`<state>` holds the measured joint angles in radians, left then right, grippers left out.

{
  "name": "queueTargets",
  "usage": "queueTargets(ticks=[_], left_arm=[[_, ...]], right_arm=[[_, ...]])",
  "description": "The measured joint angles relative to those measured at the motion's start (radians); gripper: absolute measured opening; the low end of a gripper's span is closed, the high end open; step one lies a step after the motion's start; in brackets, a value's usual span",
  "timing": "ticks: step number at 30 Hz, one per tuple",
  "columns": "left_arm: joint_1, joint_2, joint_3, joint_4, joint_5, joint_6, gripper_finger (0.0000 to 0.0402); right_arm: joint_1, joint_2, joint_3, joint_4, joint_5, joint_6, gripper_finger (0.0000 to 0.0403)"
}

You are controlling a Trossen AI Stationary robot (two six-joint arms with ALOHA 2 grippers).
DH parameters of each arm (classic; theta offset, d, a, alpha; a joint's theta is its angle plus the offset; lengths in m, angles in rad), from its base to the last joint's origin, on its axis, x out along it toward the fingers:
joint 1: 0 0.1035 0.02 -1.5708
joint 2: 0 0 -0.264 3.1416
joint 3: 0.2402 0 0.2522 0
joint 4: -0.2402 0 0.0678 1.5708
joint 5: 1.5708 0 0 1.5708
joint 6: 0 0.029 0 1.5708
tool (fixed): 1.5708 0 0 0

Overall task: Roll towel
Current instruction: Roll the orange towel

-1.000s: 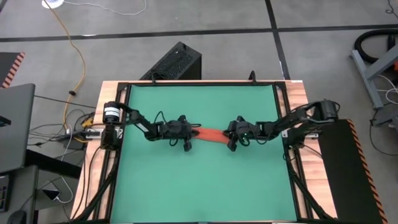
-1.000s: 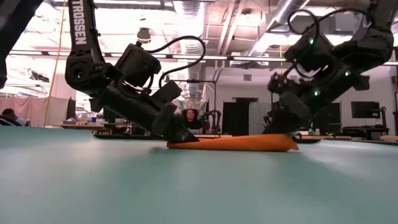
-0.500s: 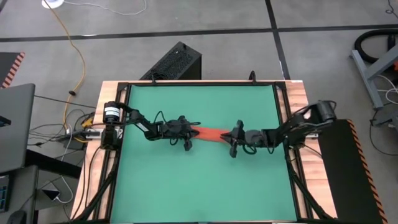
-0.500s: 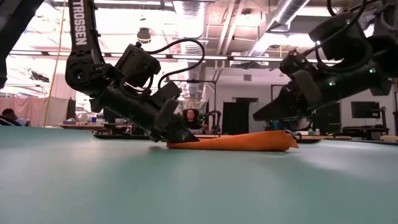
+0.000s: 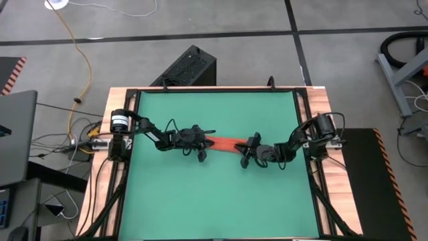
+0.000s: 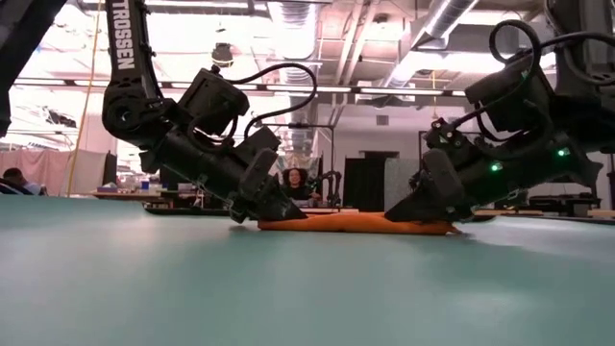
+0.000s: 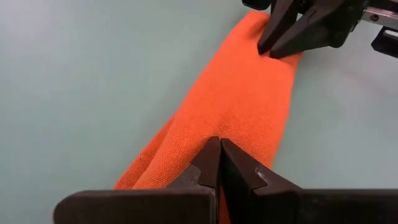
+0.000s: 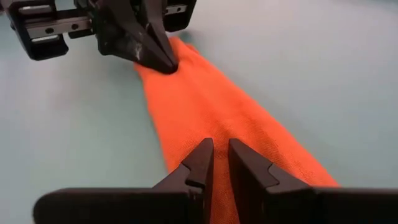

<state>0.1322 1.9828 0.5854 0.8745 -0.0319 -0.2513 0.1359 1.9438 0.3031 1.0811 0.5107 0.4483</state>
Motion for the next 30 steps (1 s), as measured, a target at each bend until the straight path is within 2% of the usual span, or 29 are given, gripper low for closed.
queueTargets(ticks=[6, 10, 13, 21, 25, 30], left_arm=[[-0.031, 0.0, 0.001, -0.024, -0.007, -0.035, 0.0], [-0.081, 0.003, -0.003, 0.025, -0.071, -0.042, 0.0], [-0.115, 0.005, -0.005, 0.071, -0.108, 0.008, 0.0], [-0.12, 0.003, -0.004, 0.079, -0.081, 0.016, 0.0], [-0.12, -0.054, -0.004, 0.059, -0.071, 0.029, 0.0], [-0.121, -0.194, -0.004, -0.056, -0.088, 0.085, 0.0]], right_arm=[[0.023, 0.009, -0.014, 0.017, 0.023, 0.012, 0.0075], [0.025, 0.009, -0.017, 0.029, 0.023, 0.012, 0.0075], [0.026, 0.011, -0.022, 0.058, 0.012, -0.006, 0.0075], [0.027, 0.014, -0.026, 0.102, -0.011, -0.031, 0.0075], [0.028, -0.011, -0.031, 0.145, -0.026, -0.061, 0.0075], [0.031, -0.1, -0.052, 0.131, -0.043, -0.084, 0.0075]])
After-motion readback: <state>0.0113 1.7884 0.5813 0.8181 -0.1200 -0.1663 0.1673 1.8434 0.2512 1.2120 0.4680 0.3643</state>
